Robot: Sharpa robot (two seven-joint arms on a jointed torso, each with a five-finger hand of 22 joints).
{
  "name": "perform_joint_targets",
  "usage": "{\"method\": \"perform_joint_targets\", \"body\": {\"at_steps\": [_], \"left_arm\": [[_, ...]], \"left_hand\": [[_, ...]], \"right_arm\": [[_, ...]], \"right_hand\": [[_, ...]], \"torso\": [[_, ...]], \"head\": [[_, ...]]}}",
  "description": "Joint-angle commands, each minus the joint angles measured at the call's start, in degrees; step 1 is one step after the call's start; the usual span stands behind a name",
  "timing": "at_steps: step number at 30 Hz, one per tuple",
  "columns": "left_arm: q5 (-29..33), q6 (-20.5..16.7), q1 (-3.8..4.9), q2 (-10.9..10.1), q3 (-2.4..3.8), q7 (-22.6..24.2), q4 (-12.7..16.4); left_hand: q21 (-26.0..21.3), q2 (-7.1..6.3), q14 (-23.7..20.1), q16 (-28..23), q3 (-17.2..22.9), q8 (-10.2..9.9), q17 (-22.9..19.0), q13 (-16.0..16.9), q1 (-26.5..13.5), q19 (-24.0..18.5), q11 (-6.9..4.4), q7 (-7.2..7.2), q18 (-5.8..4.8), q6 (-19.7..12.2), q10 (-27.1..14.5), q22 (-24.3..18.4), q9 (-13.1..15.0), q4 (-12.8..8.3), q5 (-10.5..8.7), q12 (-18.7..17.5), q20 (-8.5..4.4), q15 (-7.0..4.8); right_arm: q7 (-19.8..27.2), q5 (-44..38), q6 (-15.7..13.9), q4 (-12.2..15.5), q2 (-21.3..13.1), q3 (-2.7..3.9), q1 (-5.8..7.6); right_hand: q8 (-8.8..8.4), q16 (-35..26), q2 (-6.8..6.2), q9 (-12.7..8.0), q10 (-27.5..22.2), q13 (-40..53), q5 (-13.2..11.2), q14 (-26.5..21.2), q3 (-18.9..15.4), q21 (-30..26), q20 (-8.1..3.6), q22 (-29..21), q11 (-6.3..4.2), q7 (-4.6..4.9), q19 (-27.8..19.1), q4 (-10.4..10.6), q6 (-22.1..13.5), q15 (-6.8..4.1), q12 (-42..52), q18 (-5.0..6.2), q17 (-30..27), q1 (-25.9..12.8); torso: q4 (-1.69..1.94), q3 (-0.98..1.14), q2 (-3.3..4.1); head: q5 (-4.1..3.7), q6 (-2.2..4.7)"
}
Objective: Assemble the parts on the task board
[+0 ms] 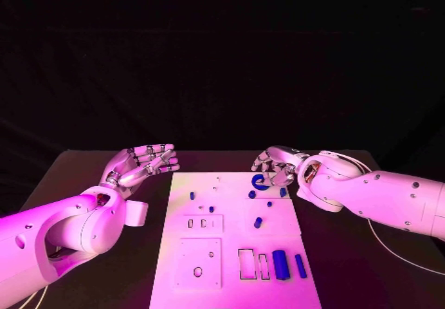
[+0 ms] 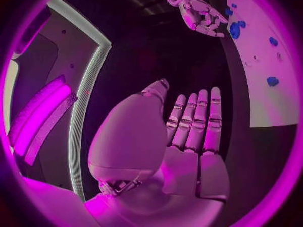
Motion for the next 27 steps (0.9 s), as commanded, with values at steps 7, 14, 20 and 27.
{"method": "perform_joint_targets", "body": {"at_steps": [7, 14, 20, 27], "left_arm": [[-0.3, 1.1, 0.09, 0.2, 0.06, 0.2, -0.3], [-0.3, 1.1, 0.09, 0.3, 0.05, 0.1, -0.3], [-0.3, 1.2, 0.09, 0.2, 0.05, 0.1, -0.3], [-0.3, 1.2, 0.09, 0.2, 0.05, 0.0, -0.3]], "left_hand": [[0.0, -0.34, -0.5, -0.4, 0.6, -0.2, 0.1, -0.1, 0.5, -0.2, 0.23, 2.57, 0.65, 0.0, 0.0, -0.1, -0.1, -0.1, -0.39, -0.3, 0.04, 0.03], [0.0, -0.34, -0.5, -0.4, 0.6, -0.2, 0.1, -0.1, 0.5, -0.2, 0.23, 2.57, 0.65, 0.0, 0.0, -0.1, -0.1, -0.1, -0.39, -0.3, 0.04, 0.03], [0.0, -0.34, -0.5, -0.4, 0.6, -0.2, 0.1, -0.1, 0.5, -0.2, 0.23, 2.57, 0.65, 0.0, 0.0, -0.1, -0.1, -0.1, -0.39, -0.3, 0.04, 0.03], [0.0, -0.34, -0.5, -0.4, 0.6, -0.2, 0.1, -0.1, 0.5, -0.2, 0.23, 2.57, 0.65, 0.0, 0.0, -0.1, -0.1, -0.1, -0.39, -0.3, 0.04, 0.03]], "right_arm": [[-0.8, -8.3, 5.3, 3.0, -0.5, -0.23, -0.36], [-1.7, -10.4, 6.4, 4.5, -0.5, -0.38, -0.62], [-2.9, -11.8, 6.9, 5.0, -0.4, -0.47, -0.92], [-4.2, -13.5, 5.8, 5.0, -0.1, -0.51, -1.11]], "right_hand": [[-0.86, 0.1, -2.94, 0.4, 4.7, -19.5, -0.9, 4.2, 5.1, -0.4, 1.20, 0.8, 0.35, 0.86, 0.3, -2.4, 3.0, 1.02, -18.9, -0.01, 5.9, -1.0], [-1.02, 0.2, -2.93, 0.4, 5.4, -21.1, -1.0, 4.2, 4.8, -0.4, 1.17, 0.9, 0.36, 0.85, 0.3, -2.7, 3.4, 1.01, -20.1, -0.02, 5.9, -1.8], [-1.01, 0.2, -2.91, 0.5, 5.7, -22.2, -1.2, 4.2, 4.0, 0.2, 1.25, 1.8, 0.52, 1.03, 0.8, -2.7, 4.0, 1.13, -21.1, -0.21, 5.9, -2.7], [-1.03, 0.3, -2.77, 0.5, 5.7, -22.5, -1.2, 4.2, 3.7, 0.3, 1.29, 2.0, 0.56, 1.03, 0.9, -2.7, 4.2, 1.17, -21.4, -0.24, 6.0, -3.1]], "torso": [[0.21, 0.00, 0.06], [0.21, -0.08, 0.07], [0.20, -0.06, 0.06], [0.30, -0.08, 0.09]], "head": [[-0.29, -0.35], [-0.42, -0.62], [-0.46, -0.74], [-0.48, -0.82]]}}
